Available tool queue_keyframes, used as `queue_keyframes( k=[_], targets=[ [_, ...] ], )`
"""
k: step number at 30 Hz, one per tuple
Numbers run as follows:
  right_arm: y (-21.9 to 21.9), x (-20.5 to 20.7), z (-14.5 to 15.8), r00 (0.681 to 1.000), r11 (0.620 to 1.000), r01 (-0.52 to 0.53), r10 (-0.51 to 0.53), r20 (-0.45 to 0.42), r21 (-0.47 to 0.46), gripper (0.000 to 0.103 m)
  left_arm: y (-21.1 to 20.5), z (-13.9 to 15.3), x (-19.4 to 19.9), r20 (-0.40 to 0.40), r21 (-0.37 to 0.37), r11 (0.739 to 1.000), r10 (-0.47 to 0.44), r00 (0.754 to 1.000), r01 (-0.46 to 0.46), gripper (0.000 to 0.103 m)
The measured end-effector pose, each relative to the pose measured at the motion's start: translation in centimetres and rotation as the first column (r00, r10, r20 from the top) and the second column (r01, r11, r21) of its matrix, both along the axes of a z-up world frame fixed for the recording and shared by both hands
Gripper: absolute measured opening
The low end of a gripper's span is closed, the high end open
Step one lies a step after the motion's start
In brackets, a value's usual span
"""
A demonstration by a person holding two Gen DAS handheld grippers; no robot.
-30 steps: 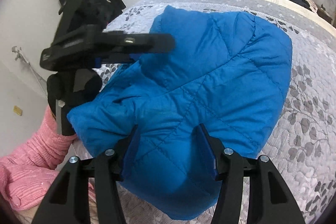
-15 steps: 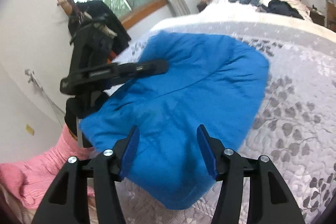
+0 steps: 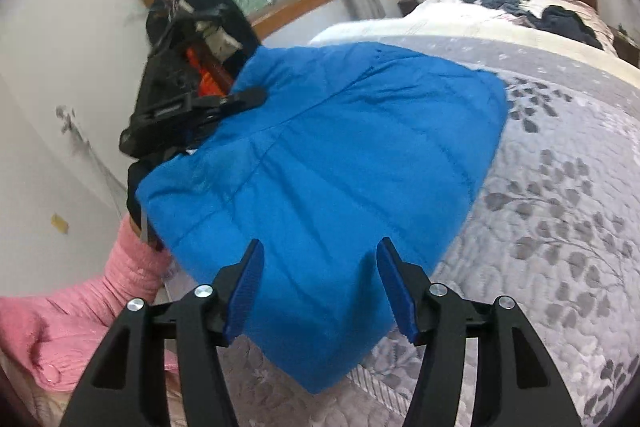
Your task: Fold large clothes
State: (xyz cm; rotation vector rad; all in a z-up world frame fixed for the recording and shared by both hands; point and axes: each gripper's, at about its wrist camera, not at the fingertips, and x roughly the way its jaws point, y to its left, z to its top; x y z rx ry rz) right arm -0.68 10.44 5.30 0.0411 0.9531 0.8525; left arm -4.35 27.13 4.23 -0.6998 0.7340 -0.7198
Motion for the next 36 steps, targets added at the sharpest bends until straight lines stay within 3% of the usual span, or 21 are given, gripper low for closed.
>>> queue_keyframes(
  k=[5,9,12,16,20,25,29,32,33,36],
  targets=[
    [2.9,0.0,-1.4,0.999,0.997,-0.037,0.036,-0.016,-0.071,0.066,1.9,-3.6,0.2,-0.053,-0.021,1.0,0.015,0.998,-0.016,0.016],
    [3.8,0.4,-2.4,0.999,0.993,-0.016,0.011,-0.044,-0.113,0.067,1.5,-3.8,0.3,-0.035,0.049,0.999,0.02,0.999,-0.018,0.021],
    [4.1,0.7,-3.5,0.998,0.991,-0.005,-0.004,-0.065,-0.133,0.067,1.4,-3.7,0.4,-0.046,0.079,0.996,0.031,0.998,-0.027,0.032],
    [4.2,0.6,-3.3,0.999,0.99,0.013,-0.021,-0.05,-0.143,0.067,2.8,-2.5,-1.0,-0.05,0.115,0.99,0.086,0.995,-0.08,0.037],
    [3.4,0.9,-2.9,0.997,0.994,0.024,-0.031,-0.064,-0.11,0.067,3.8,1.3,-5.9,0.044,0.163,0.975,0.146,0.988,-0.151,0.039],
    [2.9,0.9,-2.4,0.998,0.996,0.022,-0.028,-0.064,-0.085,0.067,0.9,4.2,-10.6,0.084,0.188,0.981,0.041,0.996,-0.057,0.051],
    [3.1,0.7,-2.2,0.997,0.997,0.029,-0.033,-0.064,-0.074,0.067,-1.9,4.1,-11.1,0.046,0.233,0.972,-0.028,0.999,0.016,0.056],
    [2.6,0.3,-1.9,0.997,0.998,0.032,-0.036,-0.061,-0.062,0.067,-2.9,2.8,-10.1,-0.013,0.27,0.963,-0.022,1.0,0.025,0.047],
    [2.6,0.2,-1.8,0.998,0.998,0.034,-0.037,-0.059,-0.059,0.067,-2.9,2.1,-9.5,-0.047,0.255,0.966,-0.028,0.998,0.039,0.028],
    [2.2,-0.1,-1.4,0.998,0.998,0.035,-0.037,-0.049,-0.048,0.067,-1.8,1.2,-9.0,-0.076,0.171,0.984,-0.031,0.997,0.043,0.013]
  ],
)
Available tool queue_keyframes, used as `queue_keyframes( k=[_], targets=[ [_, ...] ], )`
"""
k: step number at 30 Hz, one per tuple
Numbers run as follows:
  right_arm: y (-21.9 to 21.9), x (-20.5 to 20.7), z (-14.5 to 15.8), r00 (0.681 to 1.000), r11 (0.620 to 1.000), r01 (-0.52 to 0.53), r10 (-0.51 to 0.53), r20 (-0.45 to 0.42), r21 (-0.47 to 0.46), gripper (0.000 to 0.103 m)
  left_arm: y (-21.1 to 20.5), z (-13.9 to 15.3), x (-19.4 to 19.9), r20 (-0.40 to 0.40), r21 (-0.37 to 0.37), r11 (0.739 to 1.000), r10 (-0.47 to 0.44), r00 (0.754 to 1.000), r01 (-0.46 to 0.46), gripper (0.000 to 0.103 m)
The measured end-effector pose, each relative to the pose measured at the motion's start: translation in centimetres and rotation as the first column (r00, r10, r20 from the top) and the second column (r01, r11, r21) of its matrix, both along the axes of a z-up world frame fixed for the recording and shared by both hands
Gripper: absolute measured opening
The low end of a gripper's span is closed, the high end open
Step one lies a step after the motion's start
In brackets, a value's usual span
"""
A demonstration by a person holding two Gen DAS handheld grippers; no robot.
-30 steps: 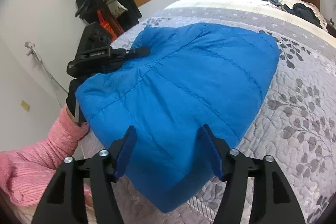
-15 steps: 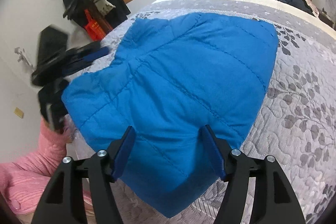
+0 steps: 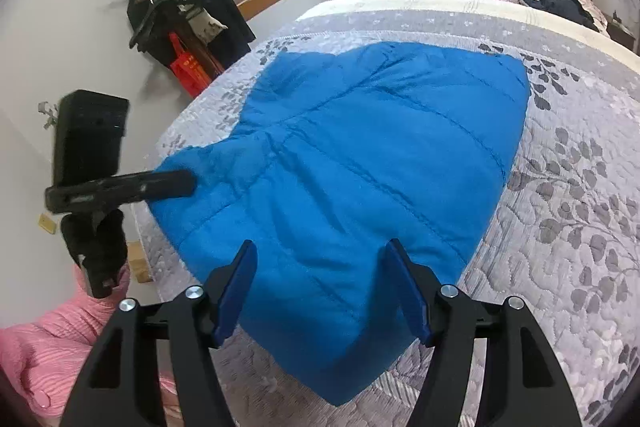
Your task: Fold large clothes
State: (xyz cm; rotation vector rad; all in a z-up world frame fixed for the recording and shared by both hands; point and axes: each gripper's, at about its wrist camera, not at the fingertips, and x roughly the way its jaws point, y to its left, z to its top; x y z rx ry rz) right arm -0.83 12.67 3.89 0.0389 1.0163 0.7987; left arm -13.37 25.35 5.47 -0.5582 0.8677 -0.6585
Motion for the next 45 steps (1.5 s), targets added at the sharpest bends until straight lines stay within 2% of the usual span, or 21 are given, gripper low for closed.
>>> queue_keyframes(
  k=[2,5,7,9,11,16,22,26,29,30,31,33,34,37,40,45],
  targets=[
    [-0.1,-0.2,0.2,1.0,1.0,-0.003,0.003,0.008,0.0,0.067,0.5,0.2,-0.2,0.024,-0.029,1.0,0.007,1.0,-0.007,0.01],
    [0.2,-0.4,-0.1,1.0,1.0,-0.011,0.011,0.007,-0.022,0.067,1.5,0.5,-1.5,0.075,-0.021,0.999,0.032,0.997,-0.03,0.01],
    [0.5,-0.3,-0.6,1.0,0.999,-0.016,0.016,-0.005,-0.036,0.067,2.1,-0.6,-1.5,0.04,-0.043,0.998,0.046,0.998,-0.045,0.01],
    [0.7,-0.2,-1.1,1.0,0.998,-0.012,0.012,-0.001,-0.057,0.067,3.1,-3.1,-1.3,-0.031,-0.074,0.995,0.063,0.998,-0.065,0.01],
    [0.8,0.0,-1.4,1.0,0.997,-0.007,0.007,-0.002,-0.074,0.067,3.6,-4.7,-1.0,-0.068,-0.096,0.993,0.064,0.996,-0.071,0.01],
    [1.5,0.0,-1.9,1.0,0.994,-0.013,0.014,0.003,-0.105,0.067,3.9,-7.9,-0.9,-0.107,-0.117,0.99,0.06,0.992,-0.073,0.012],
    [2.0,-0.2,-2.2,1.0,0.992,-0.011,0.014,0.022,-0.126,0.069,3.5,-8.5,-0.7,-0.092,-0.08,0.994,0.065,0.994,-0.072,0.014],
    [1.6,-0.3,-2.0,1.0,0.994,-0.001,0.003,0.022,-0.112,0.07,3.0,-7.4,-0.4,-0.112,-0.089,0.993,0.061,0.992,-0.071,0.016],
    [0.4,-0.2,-1.6,1.0,0.999,0.019,-0.019,-0.01,-0.049,0.07,2.9,-5.2,-0.2,-0.101,-0.058,0.996,0.067,0.993,-0.073,0.027],
    [-0.3,0.0,-1.4,0.999,1.0,0.026,-0.026,-0.027,-0.018,0.069,2.9,-4.2,-0.3,-0.084,-0.055,0.996,0.07,0.994,-0.075,0.039],
    [-1.1,0.2,-1.2,0.998,0.999,0.04,-0.039,-0.043,0.02,0.07,2.9,-3.3,-0.3,-0.066,-0.05,0.995,0.079,0.995,-0.082,0.058],
    [-2.4,0.6,-1.0,0.996,0.996,0.07,-0.066,-0.056,0.062,0.075,3.0,-1.2,-0.4,-0.007,0.012,0.99,0.142,0.99,-0.142,0.074],
    [-3.1,0.8,-0.9,0.995,0.993,0.088,-0.083,-0.063,0.084,0.076,3.0,-0.1,-0.1,0.033,0.053,0.984,0.171,0.985,-0.173,0.077],
    [-5.3,2.0,-1.2,0.985,0.973,0.142,-0.122,-0.121,0.18,0.083,2.6,1.4,1.5,0.075,0.091,0.98,0.169,0.983,-0.176,0.081],
    [-6.8,3.1,-2.2,0.975,0.952,0.178,-0.137,-0.175,0.249,0.085,1.5,1.7,4.1,0.066,0.147,0.976,0.149,0.987,-0.158,0.081],
    [-7.8,5.4,-4.1,0.959,0.931,0.208,-0.133,-0.252,0.3,0.09,0.6,0.5,7.5,0.014,0.215,0.968,0.128,0.992,-0.128,0.081]
  ],
)
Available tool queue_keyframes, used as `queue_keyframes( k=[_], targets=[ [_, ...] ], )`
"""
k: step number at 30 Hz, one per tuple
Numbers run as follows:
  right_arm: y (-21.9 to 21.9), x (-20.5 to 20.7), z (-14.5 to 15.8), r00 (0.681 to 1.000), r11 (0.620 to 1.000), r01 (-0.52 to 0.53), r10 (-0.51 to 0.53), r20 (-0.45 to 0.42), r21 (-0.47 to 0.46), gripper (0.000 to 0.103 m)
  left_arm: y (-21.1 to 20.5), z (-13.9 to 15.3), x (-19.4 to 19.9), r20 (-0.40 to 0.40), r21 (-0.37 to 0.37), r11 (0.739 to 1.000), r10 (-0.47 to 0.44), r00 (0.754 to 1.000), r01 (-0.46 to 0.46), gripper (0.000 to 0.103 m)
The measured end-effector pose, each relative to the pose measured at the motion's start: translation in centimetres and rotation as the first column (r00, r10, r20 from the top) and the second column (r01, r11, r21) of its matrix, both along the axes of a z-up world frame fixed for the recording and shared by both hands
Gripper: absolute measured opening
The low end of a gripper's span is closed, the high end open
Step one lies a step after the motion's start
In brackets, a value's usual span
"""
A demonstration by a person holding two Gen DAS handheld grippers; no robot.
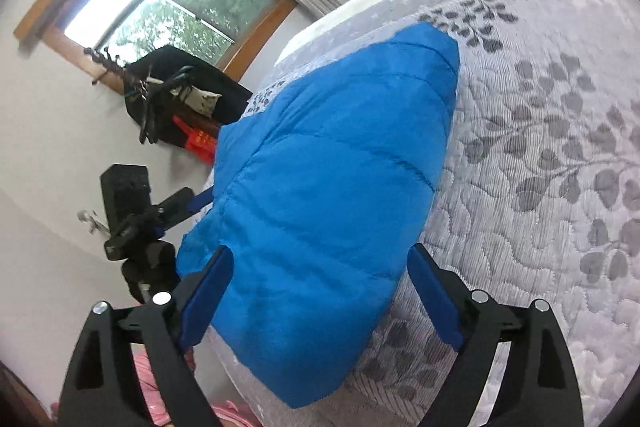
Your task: Fold large clothes
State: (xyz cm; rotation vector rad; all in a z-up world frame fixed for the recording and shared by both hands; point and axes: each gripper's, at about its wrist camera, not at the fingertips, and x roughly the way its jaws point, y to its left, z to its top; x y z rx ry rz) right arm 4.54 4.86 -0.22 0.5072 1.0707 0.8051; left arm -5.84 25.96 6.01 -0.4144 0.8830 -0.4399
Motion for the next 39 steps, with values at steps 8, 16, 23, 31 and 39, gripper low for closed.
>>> queue_keyframes(
  k=[8,16,23,31,39],
  targets=[
    [1.1,2.3,-3.1,0.998,0.999,-0.025,0.028,-0.063,0.041,0.093,1.0,-3.7,2.3,-0.096,-0.034,0.999,-0.039,0.995,0.035,0.089],
    [2.8,3.3,-5.6,0.99,0.995,-0.058,0.068,-0.125,0.082,0.099,2.5,-7.9,3.9,-0.156,-0.207,0.975,-0.119,0.981,0.085,0.1],
    [4.4,4.1,-6.2,0.984,0.988,-0.097,0.113,-0.137,0.117,0.1,2.8,-10.4,4.5,-0.141,-0.328,0.935,-0.191,0.971,0.137,0.101],
    [6.4,4.1,-6.2,0.988,0.991,-0.095,0.105,-0.11,0.092,0.095,1.9,-11.0,4.3,-0.077,-0.351,0.922,-0.203,0.976,0.164,0.1],
    [5.8,2.8,-3.7,0.994,0.99,-0.104,0.106,-0.012,0.092,0.058,1.6,-11.8,3.4,-0.052,-0.451,0.881,-0.185,0.981,0.142,0.066]
  ],
)
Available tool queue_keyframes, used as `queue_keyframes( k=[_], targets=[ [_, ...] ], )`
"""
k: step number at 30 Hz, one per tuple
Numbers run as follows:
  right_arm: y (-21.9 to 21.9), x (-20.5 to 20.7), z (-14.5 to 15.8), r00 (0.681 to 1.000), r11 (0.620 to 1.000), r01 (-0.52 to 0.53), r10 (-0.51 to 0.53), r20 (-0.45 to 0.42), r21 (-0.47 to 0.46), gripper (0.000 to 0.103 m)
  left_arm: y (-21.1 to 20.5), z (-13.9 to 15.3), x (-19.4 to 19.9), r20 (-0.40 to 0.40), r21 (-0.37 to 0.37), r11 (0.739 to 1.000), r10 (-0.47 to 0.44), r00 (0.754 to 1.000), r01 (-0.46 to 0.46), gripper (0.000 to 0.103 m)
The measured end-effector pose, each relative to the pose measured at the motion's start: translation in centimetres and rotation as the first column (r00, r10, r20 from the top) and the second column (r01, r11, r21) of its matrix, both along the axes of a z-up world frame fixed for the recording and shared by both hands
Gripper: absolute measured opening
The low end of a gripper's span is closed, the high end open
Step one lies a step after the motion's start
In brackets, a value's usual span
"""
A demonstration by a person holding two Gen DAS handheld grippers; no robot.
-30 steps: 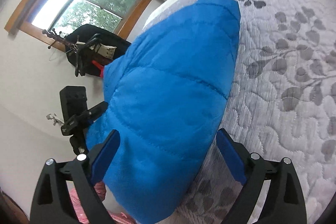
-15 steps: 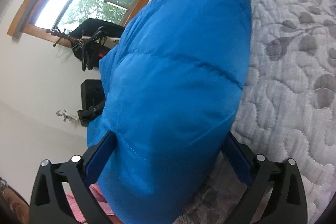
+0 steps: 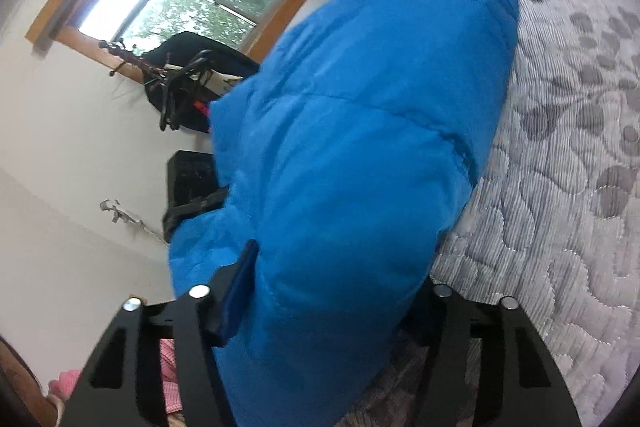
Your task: Fold large clothes
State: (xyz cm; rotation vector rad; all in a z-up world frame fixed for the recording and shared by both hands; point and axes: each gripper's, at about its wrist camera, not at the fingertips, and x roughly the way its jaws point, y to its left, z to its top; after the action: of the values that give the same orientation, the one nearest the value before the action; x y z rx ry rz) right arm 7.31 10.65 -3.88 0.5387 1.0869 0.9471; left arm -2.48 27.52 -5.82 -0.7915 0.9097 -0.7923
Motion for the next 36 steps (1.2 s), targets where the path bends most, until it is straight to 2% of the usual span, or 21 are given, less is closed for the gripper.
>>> queue_keyframes(
  k=[4,9,16,19,24,29,36],
  targets=[
    [-1.5,-0.5,1.5,0.999,1.0,0.006,-0.006,0.05,0.008,0.055,-0.7,0.3,-0.4,0.005,-0.059,0.998,0.0,1.0,0.0,0.054],
    [-5.2,-0.7,4.3,0.993,0.999,0.046,-0.048,0.106,0.013,0.055,-4.3,2.5,0.7,0.039,-0.108,0.994,-0.028,0.999,0.032,0.052],
    [-12.1,1.5,8.3,0.981,0.993,0.112,-0.107,0.162,-0.021,0.055,-11.3,6.3,4.8,0.117,-0.091,0.994,-0.057,0.991,0.068,0.052],
    [-14.6,3.3,8.5,0.98,0.99,0.135,-0.127,0.156,-0.043,0.055,-13.9,6.2,6.7,0.115,-0.073,0.995,-0.063,0.991,0.072,0.052],
    [-17.7,7.0,6.6,0.981,0.983,0.162,-0.15,0.125,-0.092,0.055,-17.7,4.3,10.3,0.081,-0.014,0.998,-0.06,0.995,0.061,0.052],
    [-20.0,9.8,2.1,0.984,0.981,0.177,-0.174,0.038,-0.078,0.058,-18.9,1.8,12.3,0.048,0.017,0.998,-0.059,0.997,0.058,0.052],
    [-22.4,9.7,-2.1,0.982,0.981,0.191,-0.191,0.001,-0.024,0.069,-20.1,1.0,12.7,0.102,0.087,0.993,-0.088,0.991,0.079,0.069]
  ],
)
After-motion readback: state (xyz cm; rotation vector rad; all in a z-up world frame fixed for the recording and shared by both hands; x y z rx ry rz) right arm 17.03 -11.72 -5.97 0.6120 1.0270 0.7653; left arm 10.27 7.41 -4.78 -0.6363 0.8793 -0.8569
